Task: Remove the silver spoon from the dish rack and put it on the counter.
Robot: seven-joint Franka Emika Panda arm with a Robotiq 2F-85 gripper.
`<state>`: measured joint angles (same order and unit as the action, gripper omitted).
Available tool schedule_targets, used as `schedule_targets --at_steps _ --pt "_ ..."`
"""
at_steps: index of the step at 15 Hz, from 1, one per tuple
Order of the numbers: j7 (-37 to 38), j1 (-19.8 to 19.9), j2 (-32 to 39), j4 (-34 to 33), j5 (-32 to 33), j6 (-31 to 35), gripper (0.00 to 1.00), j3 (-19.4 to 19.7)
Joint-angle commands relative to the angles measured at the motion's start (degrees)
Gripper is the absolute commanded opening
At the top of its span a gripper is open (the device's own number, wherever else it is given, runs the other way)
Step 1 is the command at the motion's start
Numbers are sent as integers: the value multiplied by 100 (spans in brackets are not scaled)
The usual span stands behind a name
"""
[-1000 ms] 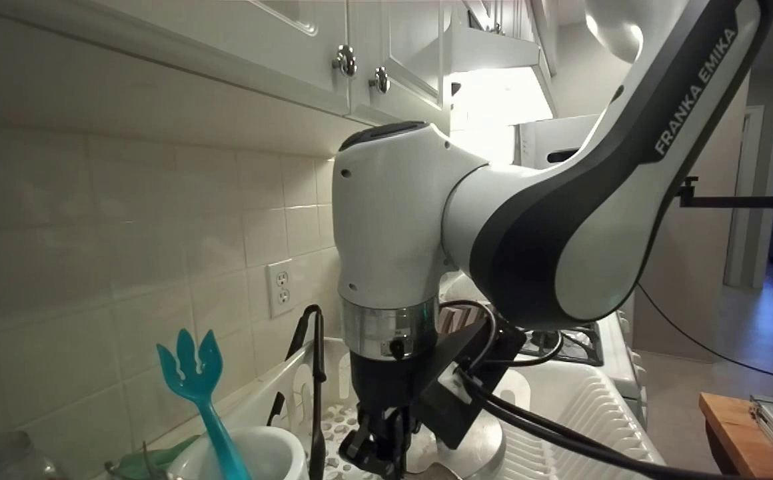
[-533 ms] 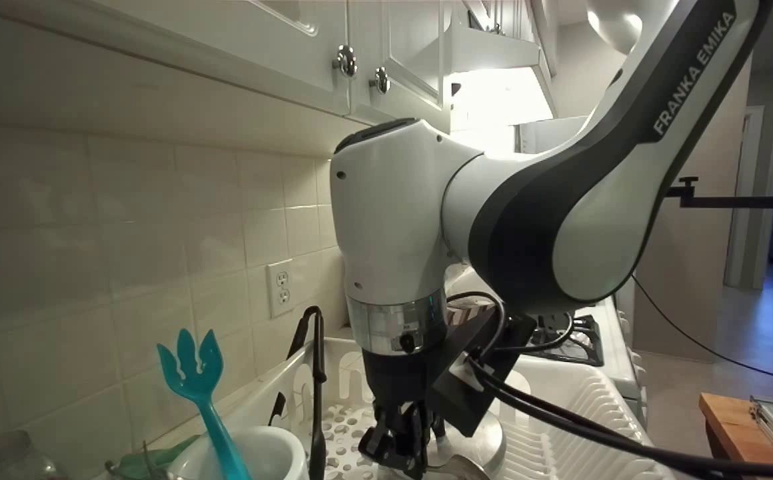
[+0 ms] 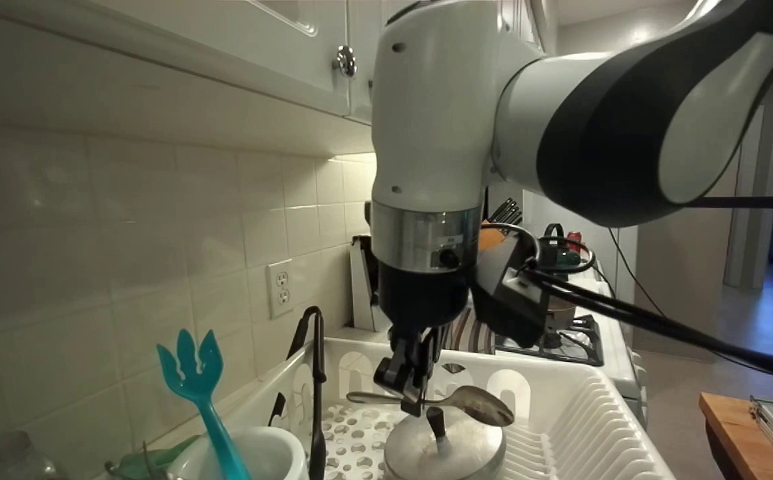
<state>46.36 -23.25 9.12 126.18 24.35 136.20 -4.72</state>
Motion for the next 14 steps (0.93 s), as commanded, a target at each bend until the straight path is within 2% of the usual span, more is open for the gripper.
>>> schedule_targets --at_steps 1,8,14 --pt "-249 183 -663 551 410 -97 2 -277" --pt "-133 554 -1533 1542 823 -125 2 -599" --pt "-290 1102 -2161 2142 1283 82 2 -669"
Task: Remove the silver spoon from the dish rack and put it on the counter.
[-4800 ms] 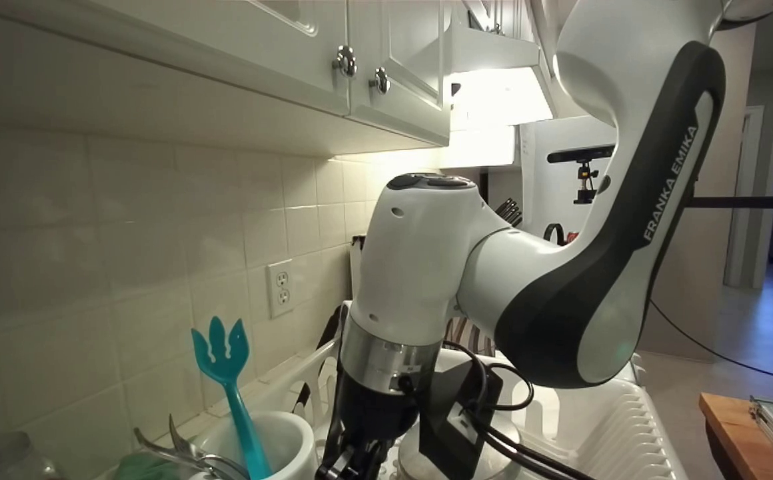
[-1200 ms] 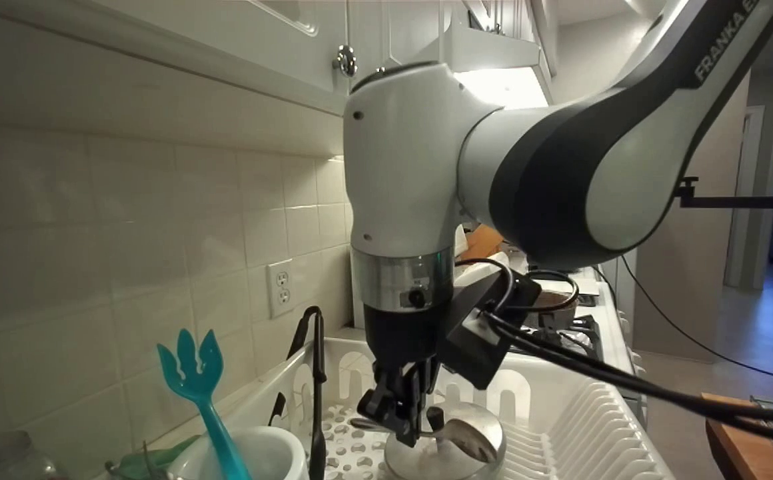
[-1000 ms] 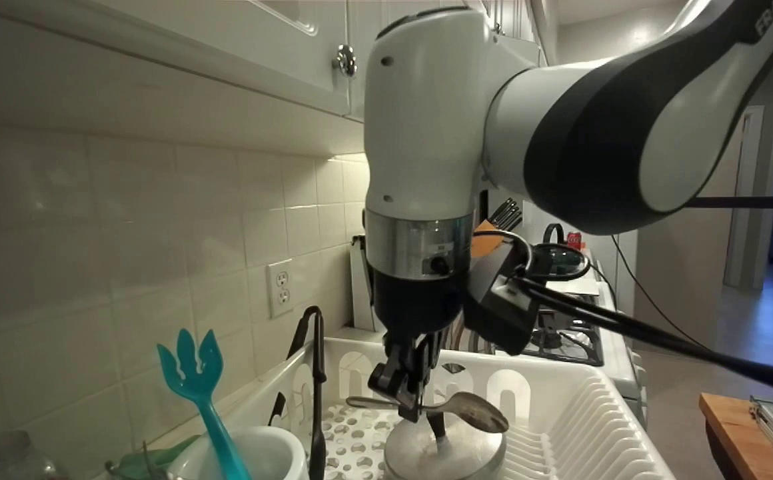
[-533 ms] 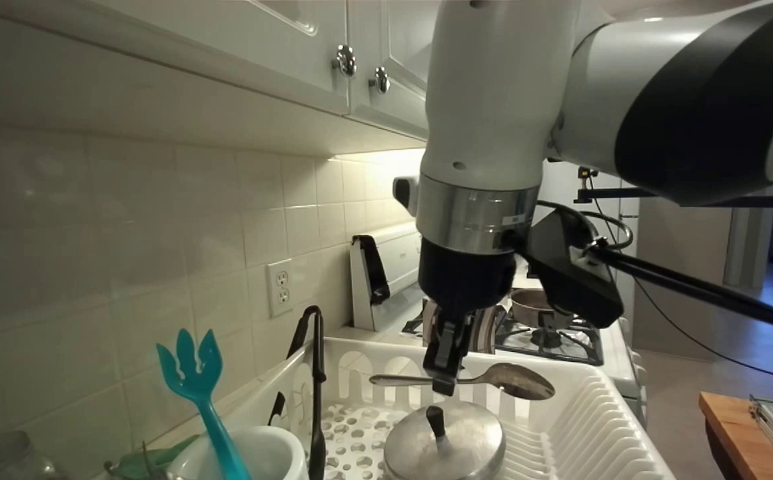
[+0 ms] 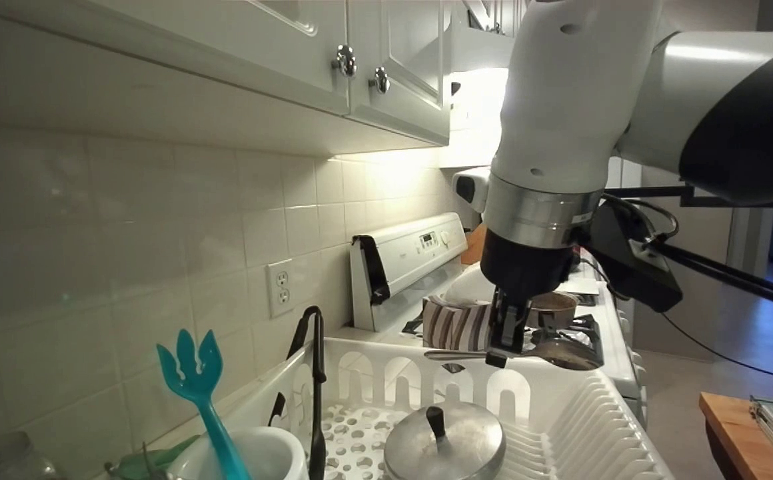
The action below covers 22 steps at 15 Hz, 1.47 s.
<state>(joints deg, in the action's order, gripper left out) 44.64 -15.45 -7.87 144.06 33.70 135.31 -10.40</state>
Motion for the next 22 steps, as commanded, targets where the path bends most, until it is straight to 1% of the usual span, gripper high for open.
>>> schedule_targets --at_steps 1,5,9,14,17,18,19,22 --pt "-196 415 -471 349 449 176 2 -91" --pt "-711 753 -377 310 842 447 2 6" --pt "-1110 1024 -327 327 1161 568 2 80" --pt "-1119 1257 -368 561 1571 479 2 164" --pt "-838 1401 -371 744 1865 517 2 250" --pt "-1055 1282 -278 575 1542 406 2 223" --pt "-1044 1303 -269 601 1560 406 7 244" --pt "-1045 1285 -264 590 1559 406 7 236"
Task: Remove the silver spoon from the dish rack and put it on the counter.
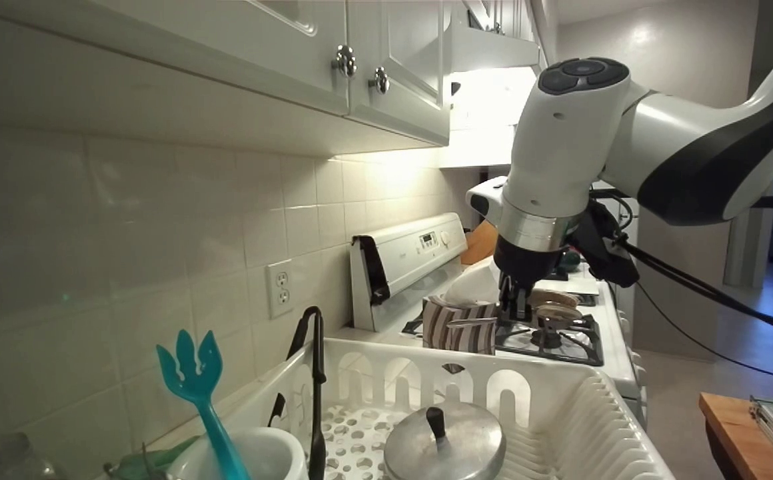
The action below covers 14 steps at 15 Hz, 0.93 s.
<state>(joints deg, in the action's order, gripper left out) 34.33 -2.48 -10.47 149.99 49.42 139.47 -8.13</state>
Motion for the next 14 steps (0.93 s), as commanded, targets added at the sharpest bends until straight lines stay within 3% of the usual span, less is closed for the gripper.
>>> schedule_targets --at_steps 1,4,5,14 --pt "-13 -14 -5 -6 -14 -10 7 7" --pt "-13 -14 -4 -11 -14 -10 7 7" --pt "-13 -14 -4 -11 -14 -10 2 7" --pt "1391 566 314 -71 1371 656 2 498"
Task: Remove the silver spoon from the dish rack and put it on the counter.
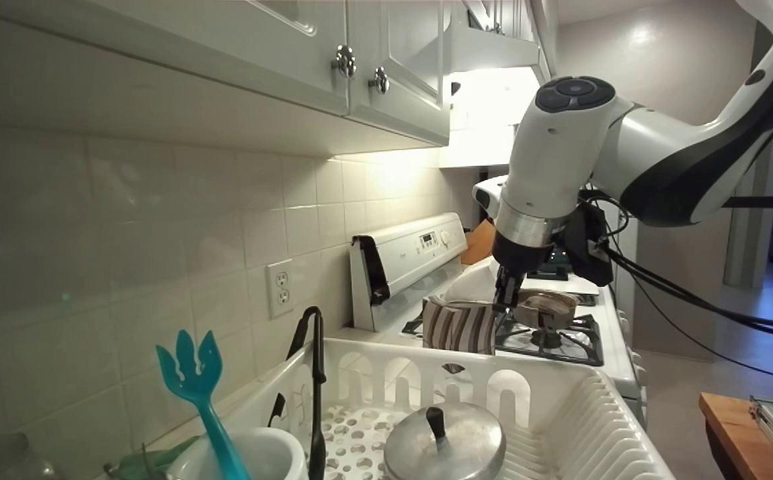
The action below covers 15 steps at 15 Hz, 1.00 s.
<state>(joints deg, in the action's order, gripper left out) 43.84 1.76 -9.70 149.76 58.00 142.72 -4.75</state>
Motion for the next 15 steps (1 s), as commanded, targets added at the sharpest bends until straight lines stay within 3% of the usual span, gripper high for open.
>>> schedule_targets --at_steps 1,10,15 --pt "501 168 308 -67 628 424 2 227" --pt "1436 435 1182 -366 1941 1379 2 553" --pt "1892 416 1580 -483 2121 1543 2 615"
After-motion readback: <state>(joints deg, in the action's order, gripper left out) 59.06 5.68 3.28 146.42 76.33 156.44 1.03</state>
